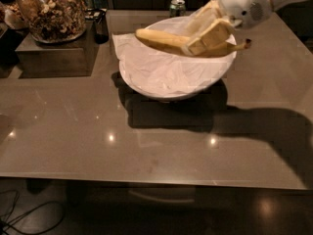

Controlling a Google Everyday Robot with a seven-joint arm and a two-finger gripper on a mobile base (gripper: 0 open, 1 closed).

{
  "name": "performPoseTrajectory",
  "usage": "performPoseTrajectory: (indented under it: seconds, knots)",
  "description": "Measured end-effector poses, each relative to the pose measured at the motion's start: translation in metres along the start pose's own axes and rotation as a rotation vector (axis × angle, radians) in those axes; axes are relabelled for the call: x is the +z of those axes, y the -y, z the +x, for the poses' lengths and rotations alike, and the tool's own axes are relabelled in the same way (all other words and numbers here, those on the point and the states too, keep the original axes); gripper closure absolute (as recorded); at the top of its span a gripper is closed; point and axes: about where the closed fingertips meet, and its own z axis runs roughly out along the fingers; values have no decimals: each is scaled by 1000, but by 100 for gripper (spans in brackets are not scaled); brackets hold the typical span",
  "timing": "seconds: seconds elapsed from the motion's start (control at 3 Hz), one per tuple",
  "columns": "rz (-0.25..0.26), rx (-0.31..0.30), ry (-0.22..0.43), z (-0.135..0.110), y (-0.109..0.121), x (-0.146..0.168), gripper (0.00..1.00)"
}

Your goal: Pick banana from white bowl

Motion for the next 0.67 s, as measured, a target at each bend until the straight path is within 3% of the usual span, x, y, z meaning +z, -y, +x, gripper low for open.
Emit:
performPoseTrajectory:
  seconds: [0.33,0.67]
  knots:
    - [34,66,8,4,-37,-19,100]
    - [33,84,0,13,-43,-20,100]
